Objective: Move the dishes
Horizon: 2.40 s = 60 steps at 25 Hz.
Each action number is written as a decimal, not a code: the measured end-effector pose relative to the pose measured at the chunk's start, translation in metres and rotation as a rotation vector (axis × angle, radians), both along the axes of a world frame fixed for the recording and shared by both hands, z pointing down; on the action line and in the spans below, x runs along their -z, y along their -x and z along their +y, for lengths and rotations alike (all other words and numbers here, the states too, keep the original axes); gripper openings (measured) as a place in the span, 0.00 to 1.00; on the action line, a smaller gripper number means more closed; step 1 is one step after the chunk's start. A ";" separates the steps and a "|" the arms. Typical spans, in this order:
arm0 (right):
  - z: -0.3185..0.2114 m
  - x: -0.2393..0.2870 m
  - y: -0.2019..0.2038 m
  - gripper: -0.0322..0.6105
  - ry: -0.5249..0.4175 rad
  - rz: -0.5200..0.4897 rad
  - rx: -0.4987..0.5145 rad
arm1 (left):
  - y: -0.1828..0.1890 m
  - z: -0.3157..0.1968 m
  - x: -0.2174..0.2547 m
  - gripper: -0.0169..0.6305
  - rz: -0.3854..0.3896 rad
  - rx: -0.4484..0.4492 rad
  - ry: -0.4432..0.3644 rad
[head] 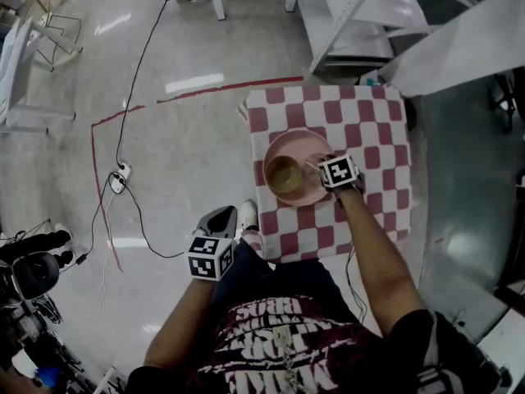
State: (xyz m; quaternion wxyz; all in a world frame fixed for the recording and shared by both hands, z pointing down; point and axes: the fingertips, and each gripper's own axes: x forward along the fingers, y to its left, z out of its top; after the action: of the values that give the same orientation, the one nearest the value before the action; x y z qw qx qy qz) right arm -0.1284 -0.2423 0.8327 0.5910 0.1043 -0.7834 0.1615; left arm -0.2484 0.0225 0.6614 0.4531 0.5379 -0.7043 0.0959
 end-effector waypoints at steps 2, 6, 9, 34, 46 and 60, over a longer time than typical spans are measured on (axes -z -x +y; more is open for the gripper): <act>0.001 0.006 0.000 0.40 -0.009 -0.024 -0.012 | -0.002 -0.005 0.003 0.07 -0.004 -0.016 -0.003; -0.015 0.038 -0.017 0.40 -0.103 -0.068 -0.073 | -0.005 -0.028 0.015 0.07 -0.023 -0.071 -0.035; -0.018 0.072 -0.031 0.40 -0.120 -0.151 -0.141 | -0.007 -0.044 0.023 0.07 -0.037 -0.106 -0.058; 0.075 0.433 -0.111 0.11 -0.587 -0.986 -0.297 | -0.087 -0.148 0.240 0.07 -0.227 -0.357 -0.617; 0.095 0.446 -0.097 0.11 -0.607 -0.980 -0.301 | -0.087 -0.138 0.258 0.07 -0.237 -0.402 -0.659; 0.123 0.447 -0.092 0.11 -0.684 -0.902 -0.336 | -0.077 -0.122 0.252 0.07 -0.169 -0.444 -0.686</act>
State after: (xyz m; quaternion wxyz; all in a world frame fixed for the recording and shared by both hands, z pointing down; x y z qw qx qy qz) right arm -0.0367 -0.1188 0.3853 0.0987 0.3327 -0.9376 0.0197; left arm -0.1711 -0.1000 0.4094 0.1565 0.7865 -0.5973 -0.0050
